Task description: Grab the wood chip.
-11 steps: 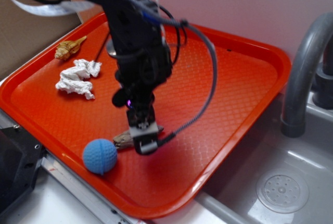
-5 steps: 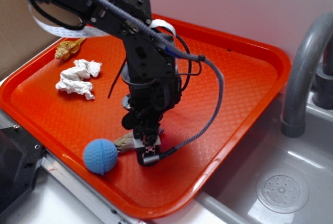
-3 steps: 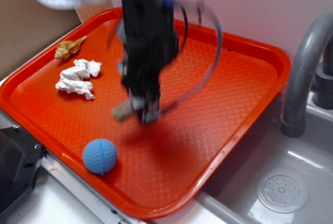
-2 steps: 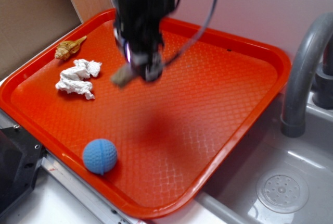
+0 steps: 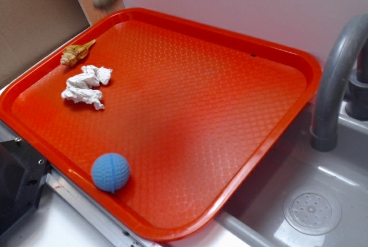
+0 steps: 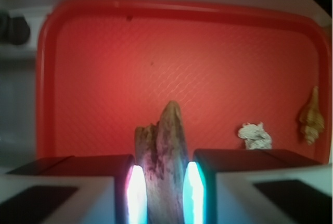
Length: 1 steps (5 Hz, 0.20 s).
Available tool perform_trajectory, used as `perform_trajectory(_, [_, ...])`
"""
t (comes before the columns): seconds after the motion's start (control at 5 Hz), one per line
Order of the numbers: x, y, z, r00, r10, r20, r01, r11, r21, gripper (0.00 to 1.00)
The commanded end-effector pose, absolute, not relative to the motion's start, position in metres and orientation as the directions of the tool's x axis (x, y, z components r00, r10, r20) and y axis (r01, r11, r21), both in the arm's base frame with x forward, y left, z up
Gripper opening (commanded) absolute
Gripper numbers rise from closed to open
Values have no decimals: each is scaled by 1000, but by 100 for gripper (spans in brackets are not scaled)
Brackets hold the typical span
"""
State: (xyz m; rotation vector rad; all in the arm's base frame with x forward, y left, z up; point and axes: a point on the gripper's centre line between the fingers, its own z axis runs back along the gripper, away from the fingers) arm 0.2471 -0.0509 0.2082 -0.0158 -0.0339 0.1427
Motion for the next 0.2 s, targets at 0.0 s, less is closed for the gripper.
perform_trajectory(0.0, [244,-34,230,973,201,115,-197,979,-45,0])
